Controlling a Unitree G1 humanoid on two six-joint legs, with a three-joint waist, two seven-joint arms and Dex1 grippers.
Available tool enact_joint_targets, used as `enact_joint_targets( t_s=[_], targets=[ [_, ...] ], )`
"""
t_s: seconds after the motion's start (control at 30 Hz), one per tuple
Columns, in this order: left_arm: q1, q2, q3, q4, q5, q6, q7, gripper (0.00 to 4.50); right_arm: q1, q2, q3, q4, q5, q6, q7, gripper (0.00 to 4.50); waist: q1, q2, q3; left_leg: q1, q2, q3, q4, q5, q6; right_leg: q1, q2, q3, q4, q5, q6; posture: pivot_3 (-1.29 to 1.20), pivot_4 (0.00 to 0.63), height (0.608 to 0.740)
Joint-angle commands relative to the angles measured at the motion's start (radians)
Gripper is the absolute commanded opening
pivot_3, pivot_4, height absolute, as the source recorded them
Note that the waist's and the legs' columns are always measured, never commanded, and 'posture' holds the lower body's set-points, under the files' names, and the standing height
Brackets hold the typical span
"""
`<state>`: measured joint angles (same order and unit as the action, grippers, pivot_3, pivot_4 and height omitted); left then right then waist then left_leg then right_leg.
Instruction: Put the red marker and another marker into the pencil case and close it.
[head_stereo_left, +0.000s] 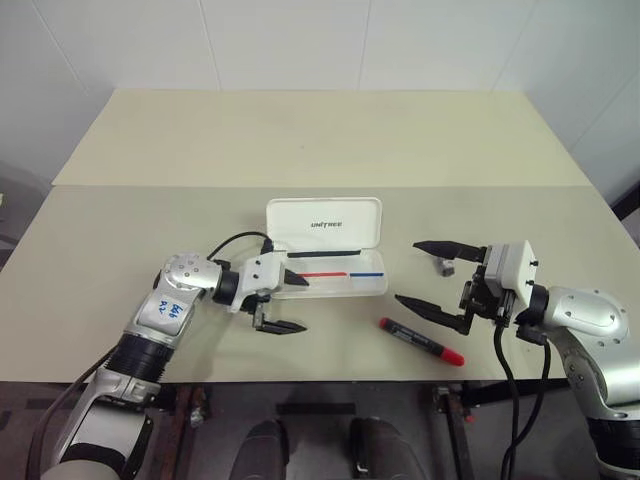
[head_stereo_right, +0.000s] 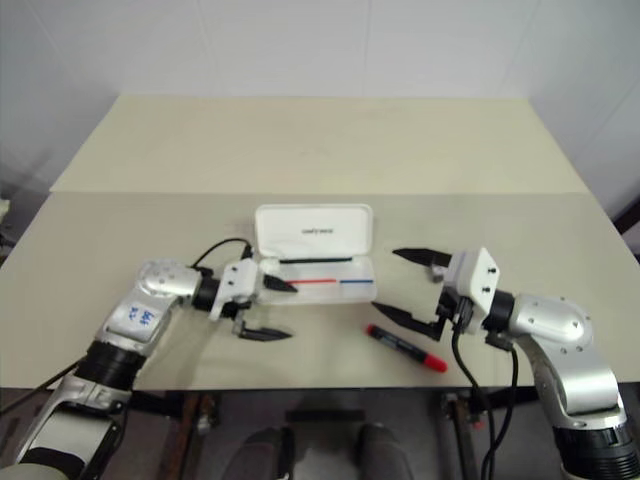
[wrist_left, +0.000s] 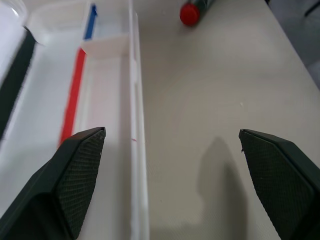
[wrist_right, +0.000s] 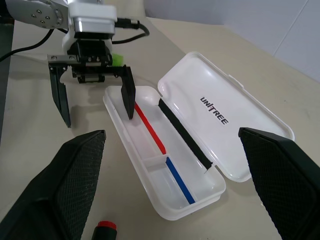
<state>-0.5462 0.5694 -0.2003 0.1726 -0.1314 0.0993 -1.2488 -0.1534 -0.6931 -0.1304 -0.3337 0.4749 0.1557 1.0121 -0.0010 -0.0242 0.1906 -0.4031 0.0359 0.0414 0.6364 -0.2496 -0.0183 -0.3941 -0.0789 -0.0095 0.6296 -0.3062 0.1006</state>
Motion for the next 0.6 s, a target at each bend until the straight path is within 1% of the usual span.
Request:
enact_joint_targets(
  t_s=[0.03,0.2,0.3,0.43,0.53,0.6],
  targets=[
    [0.008,0.001,0.059,-0.064,-0.09,-0.026,-0.019,4.49,-0.017,0.003,-0.01,0.005,0.019,-0.01,0.005,4.5,0.0,0.0,0.0,0.0,0.0,0.0,0.0,0.0,0.0,0.0,0.0,0.0,0.0,0.0,0.0,0.0,0.15,0.74],
    [0.024,0.001,0.107,-0.114,-0.181,0.005,-0.027,4.49,-0.016,0.002,-0.019,0.017,0.026,0.002,-0.001,4.5,0.0,0.0,0.0,0.0,0.0,-0.001,0.0,0.0,0.0,0.0,0.0,0.0,0.0,0.0,0.0,0.0,0.15,0.74],
    [0.053,0.009,0.177,-0.167,-0.296,0.063,-0.041,4.49,0.022,-0.009,-0.047,-0.01,0.047,0.064,-0.038,4.5,-0.001,0.0,0.0,0.0,0.001,-0.001,0.0,0.0,0.0,0.0,0.0,0.0,0.0,0.0,0.0,0.0,0.15,0.74],
    [0.087,0.025,0.252,-0.221,-0.416,0.109,-0.071,4.49,0.135,-0.029,-0.088,-0.086,0.077,0.127,-0.058,4.5,0.001,0.0,0.0,0.0,0.005,-0.002,0.0,0.0,0.0,0.0,0.0,0.0,0.0,0.0,0.0,0.0,0.15,0.74],
    [0.128,0.082,0.284,-0.239,-0.44,0.122,-0.116,4.49,0.248,-0.021,-0.107,-0.136,0.081,0.143,-0.07,4.5,0.001,0.0,0.0,0.0,0.005,-0.001,-0.001,0.0,0.0,0.0,0.0,0.0,-0.001,0.0,0.0,0.0,0.15,0.74],
    [0.15,0.107,0.291,-0.248,-0.45,0.124,-0.137,4.49,0.288,-0.017,-0.116,-0.145,0.083,0.142,-0.072,4.5,0.001,0.0,0.0,0.001,0.005,-0.001,-0.001,0.0,0.0,0.001,0.0,0.0,-0.001,0.0,-0.001,0.0,0.15,0.74]
  ],
)
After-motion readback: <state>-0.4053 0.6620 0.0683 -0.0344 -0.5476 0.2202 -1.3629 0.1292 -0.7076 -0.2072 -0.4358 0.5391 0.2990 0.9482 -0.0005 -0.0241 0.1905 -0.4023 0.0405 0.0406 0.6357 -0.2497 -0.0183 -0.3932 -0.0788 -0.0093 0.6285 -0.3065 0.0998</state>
